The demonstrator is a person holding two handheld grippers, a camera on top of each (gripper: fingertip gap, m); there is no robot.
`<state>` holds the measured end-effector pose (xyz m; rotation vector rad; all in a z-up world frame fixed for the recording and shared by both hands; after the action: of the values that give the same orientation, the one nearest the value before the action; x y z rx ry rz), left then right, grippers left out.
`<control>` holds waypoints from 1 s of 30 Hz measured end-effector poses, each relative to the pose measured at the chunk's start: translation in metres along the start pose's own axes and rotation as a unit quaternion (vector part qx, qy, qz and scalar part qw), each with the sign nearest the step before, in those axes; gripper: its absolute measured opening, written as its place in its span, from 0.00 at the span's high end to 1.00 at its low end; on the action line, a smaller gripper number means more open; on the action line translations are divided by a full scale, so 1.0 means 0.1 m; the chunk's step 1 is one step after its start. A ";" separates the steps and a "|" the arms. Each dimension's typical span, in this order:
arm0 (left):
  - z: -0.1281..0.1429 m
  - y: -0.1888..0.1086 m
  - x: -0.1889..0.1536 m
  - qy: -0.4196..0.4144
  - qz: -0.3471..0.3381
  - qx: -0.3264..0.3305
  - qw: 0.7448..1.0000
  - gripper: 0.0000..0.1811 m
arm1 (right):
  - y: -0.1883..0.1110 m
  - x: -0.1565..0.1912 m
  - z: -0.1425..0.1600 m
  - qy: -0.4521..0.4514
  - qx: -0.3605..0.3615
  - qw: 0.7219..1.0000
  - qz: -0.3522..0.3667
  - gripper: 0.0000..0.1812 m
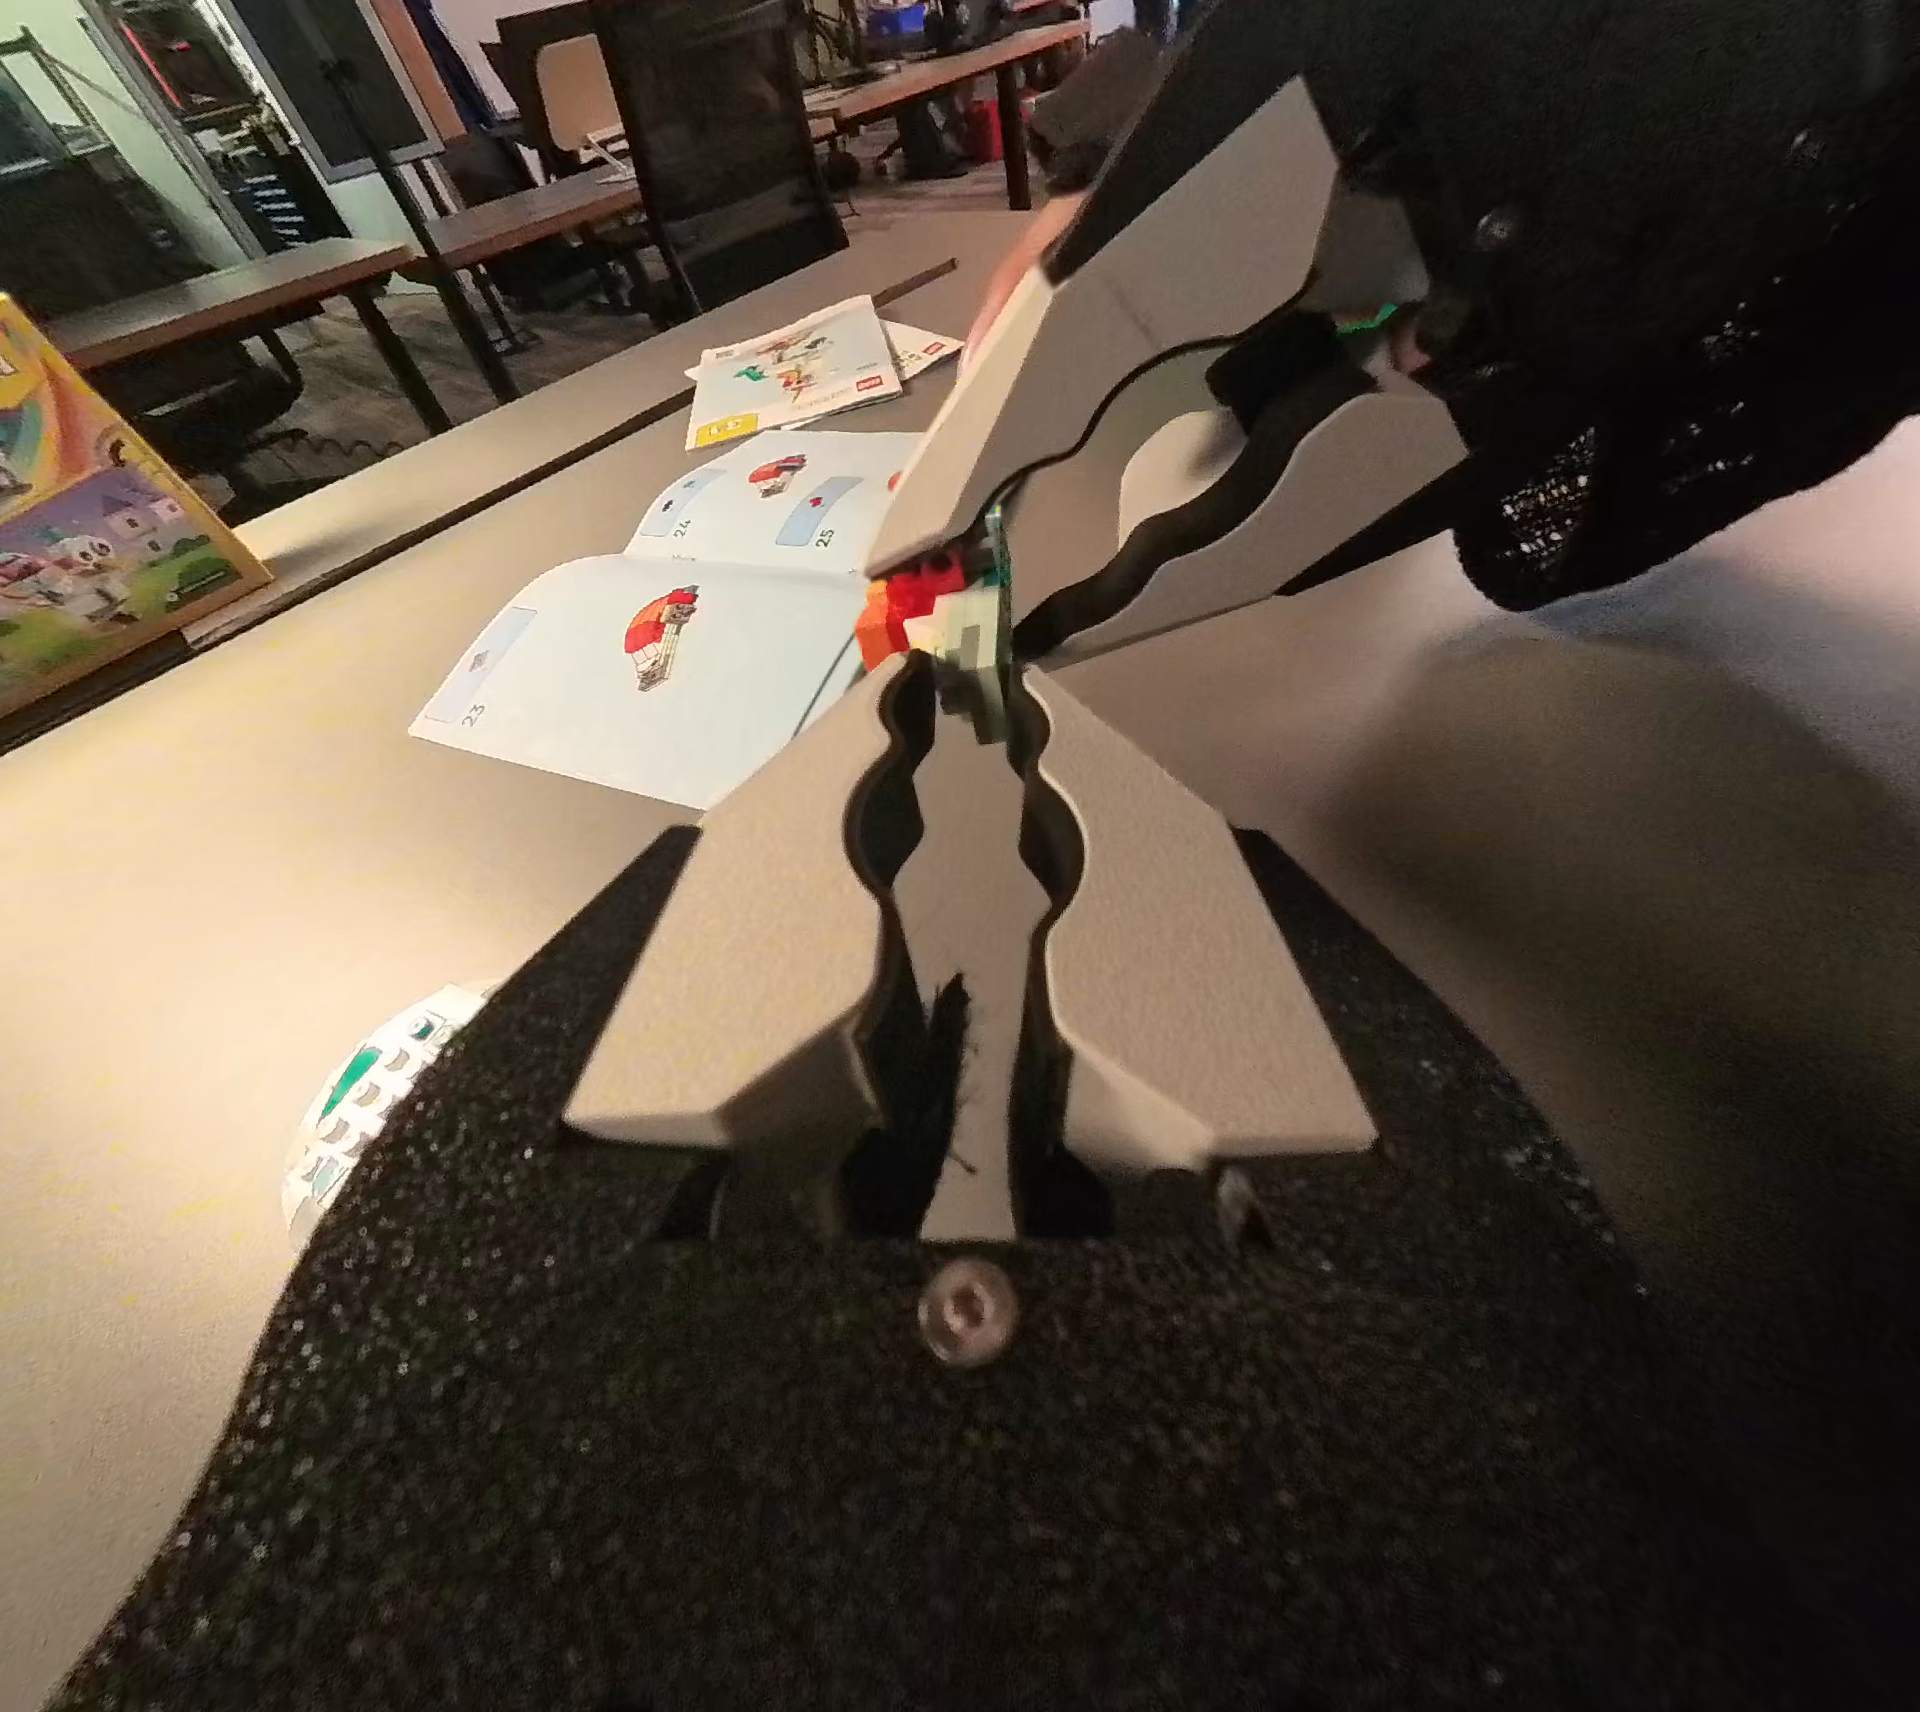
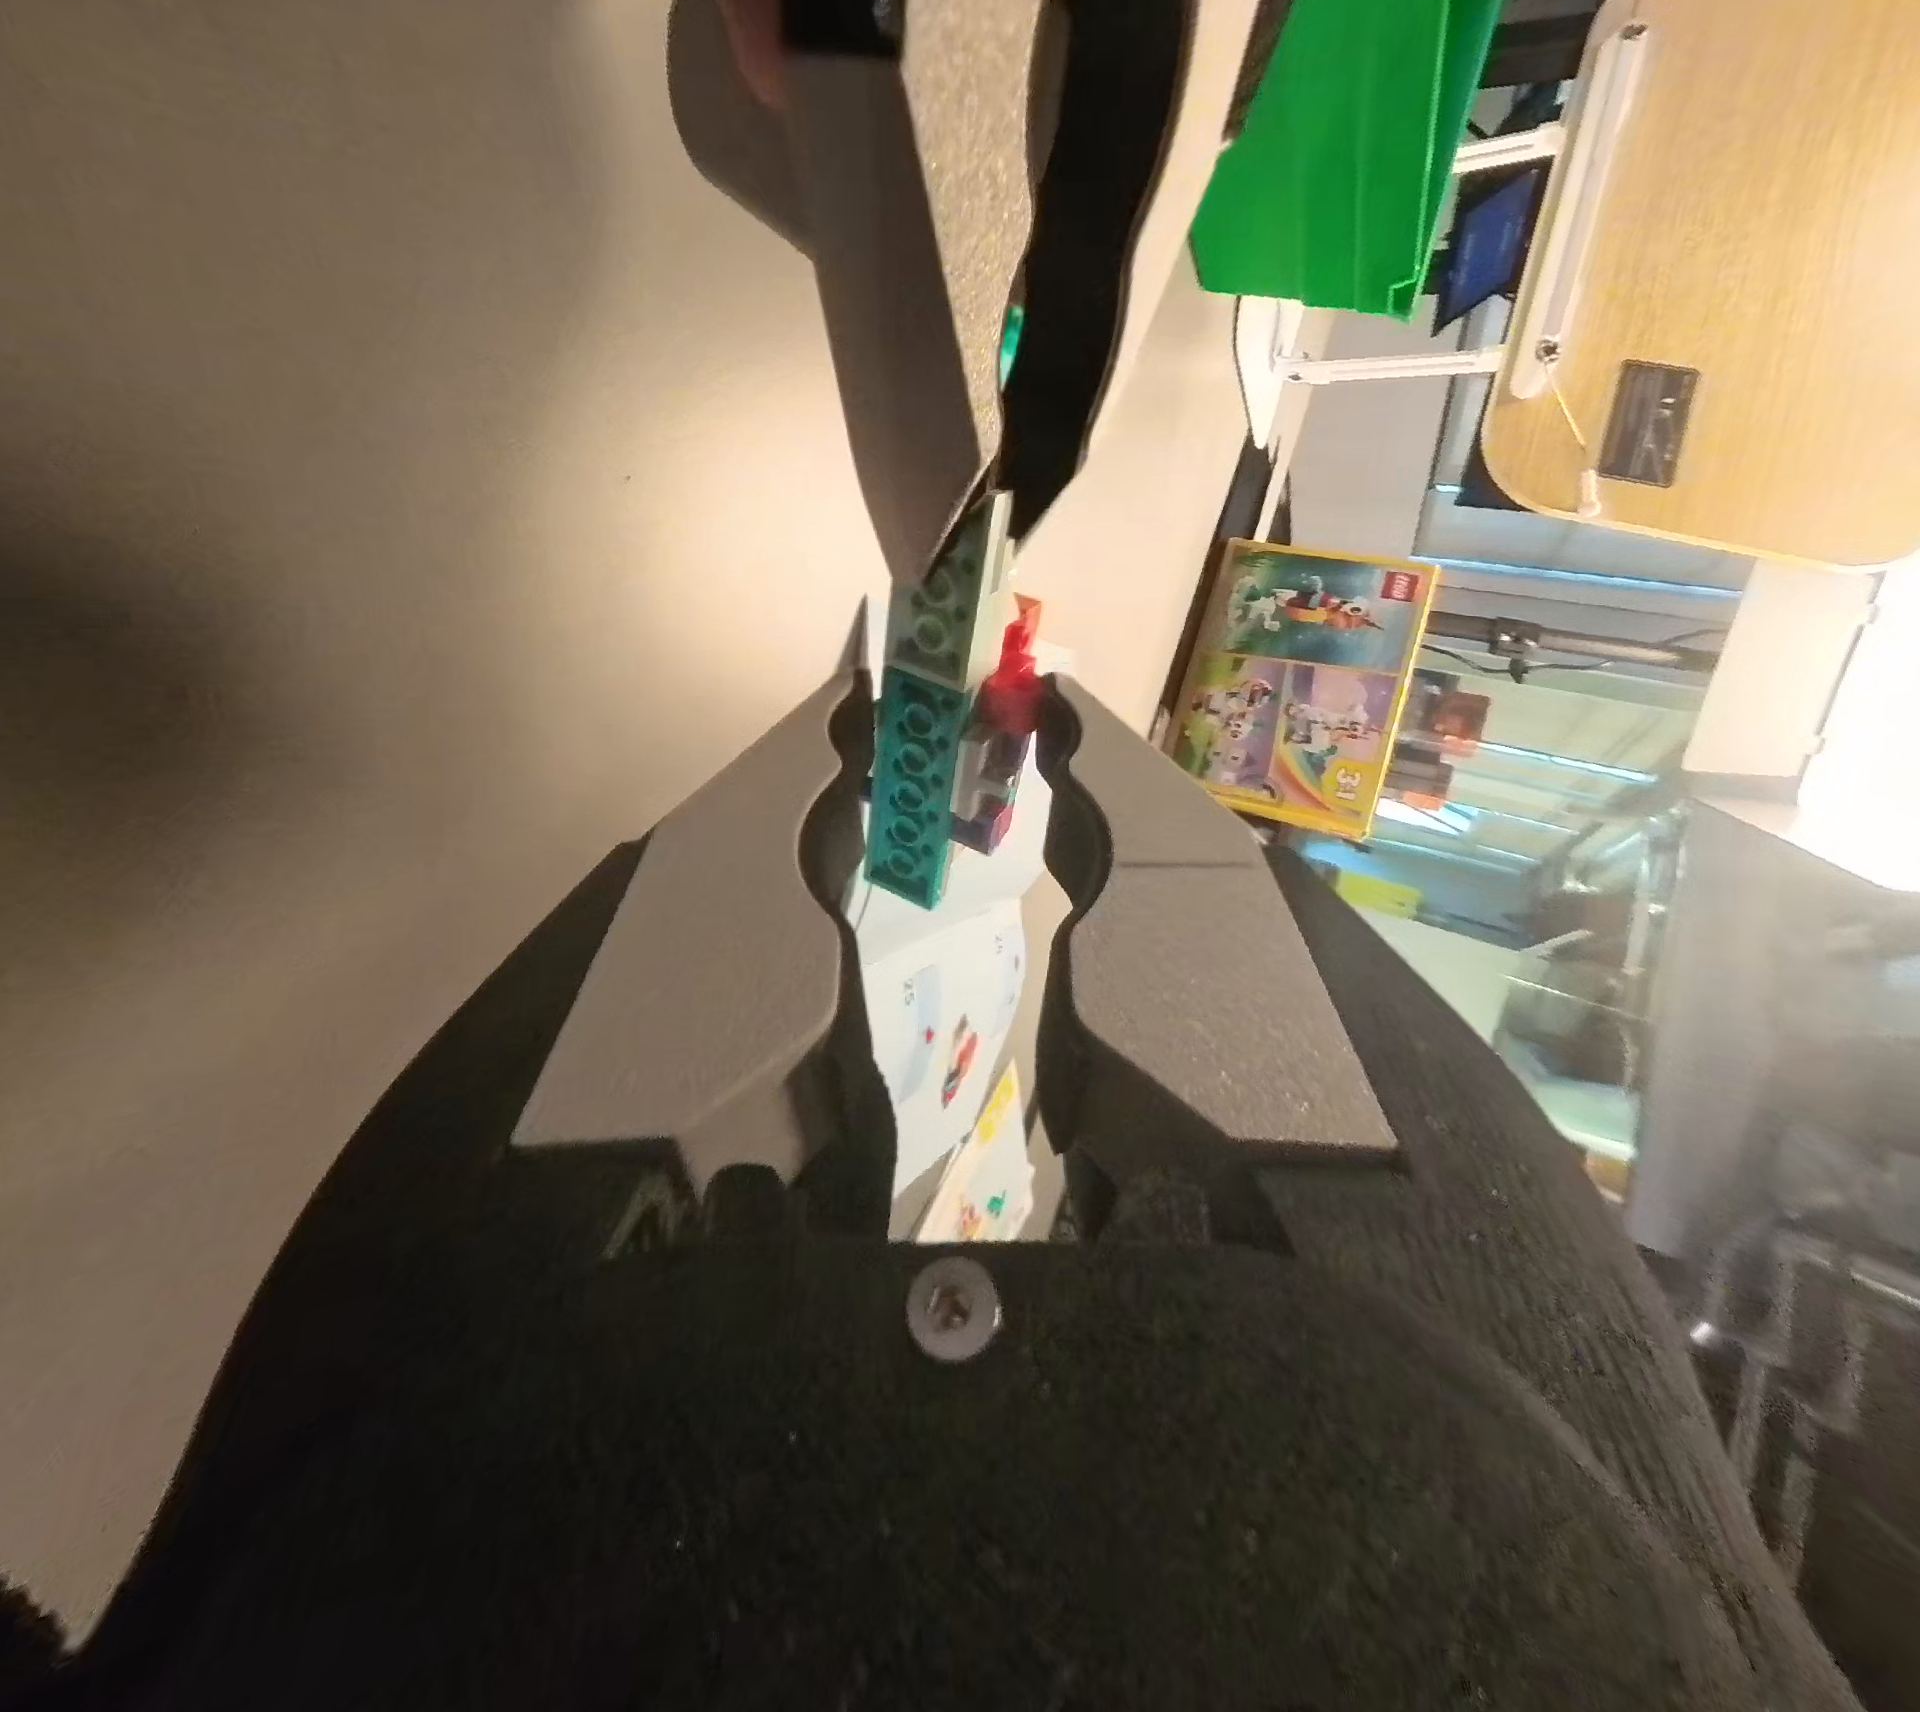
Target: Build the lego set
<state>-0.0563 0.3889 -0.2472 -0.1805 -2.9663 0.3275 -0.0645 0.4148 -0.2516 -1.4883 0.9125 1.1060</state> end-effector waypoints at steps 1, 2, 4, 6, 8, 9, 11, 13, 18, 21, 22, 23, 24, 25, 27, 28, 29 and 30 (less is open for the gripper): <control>0.01 0.01 0.00 0.002 0.000 0.003 1.000 0.94 | 0.00 0.01 0.00 -0.001 0.001 1.000 -0.006 0.84; 0.01 0.01 -0.01 0.003 0.000 0.004 1.000 0.94 | -0.01 0.01 0.01 0.000 0.001 1.000 -0.011 0.84; 0.02 0.02 -0.01 0.004 0.003 0.009 1.000 0.94 | -0.01 0.03 0.01 0.001 0.004 1.000 -0.023 0.83; 0.03 0.03 -0.02 0.006 0.002 0.013 1.000 0.94 | -0.01 0.04 0.02 -0.002 0.007 0.999 -0.031 0.84; 0.03 0.03 -0.02 0.006 0.004 0.016 1.000 0.94 | -0.01 0.05 0.02 0.001 0.008 0.999 -0.038 0.84; 0.04 0.03 -0.03 0.005 0.005 0.017 1.000 0.94 | -0.01 0.05 0.02 0.003 0.009 0.999 -0.042 0.84; 0.04 0.04 -0.03 0.005 0.007 0.020 1.000 0.94 | -0.02 0.06 0.03 0.006 0.010 0.999 -0.048 0.84; 0.05 0.05 -0.04 -0.002 0.011 0.022 1.000 0.94 | -0.02 0.08 0.03 0.021 0.010 0.998 -0.057 0.84; 0.02 0.06 -0.04 -0.092 0.056 -0.004 0.994 0.94 | -0.03 0.12 0.03 0.169 0.004 0.980 -0.102 0.84; 0.00 0.06 -0.01 -0.120 0.069 -0.008 0.990 0.93 | -0.03 0.13 0.02 0.232 -0.005 0.966 -0.117 0.84; 0.00 0.06 -0.01 -0.123 0.070 -0.004 0.990 0.93 | -0.02 0.13 0.03 0.239 -0.006 0.964 -0.118 0.84; 0.00 0.07 0.00 -0.125 0.070 0.001 0.990 0.93 | -0.01 0.14 0.03 0.240 -0.006 0.964 -0.117 0.84; 0.01 0.07 0.01 -0.127 0.071 0.007 0.989 0.93 | -0.01 0.14 0.04 0.236 -0.005 0.965 -0.114 0.84; 0.02 0.08 0.01 -0.129 0.070 0.012 0.989 0.93 | 0.00 0.15 0.05 0.228 -0.003 0.967 -0.110 0.84; 0.03 0.08 0.03 -0.130 0.065 0.021 0.989 0.93 | 0.03 0.14 0.06 0.201 -0.001 0.975 -0.090 0.84; 0.03 0.08 0.03 -0.125 0.063 0.025 0.990 0.92 | 0.04 0.14 0.05 0.183 -0.001 0.980 -0.079 0.84; 0.03 0.09 0.03 -0.118 0.060 0.030 0.991 0.92 | 0.05 0.14 0.05 0.165 -0.001 0.984 -0.070 0.84; 0.04 0.09 0.04 -0.105 0.056 0.035 0.992 0.93 | 0.05 0.14 0.05 0.151 0.002 0.987 -0.058 0.83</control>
<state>-0.0599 0.3969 -0.2521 -0.3231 -3.1530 0.4932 -0.0665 0.4185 -0.2664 -1.7133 1.0176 0.8061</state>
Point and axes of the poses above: each gripper's, where its closed fingertips meet, y out along the fingers, z out of its underside, x = y × z across the jaws, the point moved 1 cm from there along -y, back along the fingers, and after that the axes turned 14 degrees about z, right-handed, at the moved point
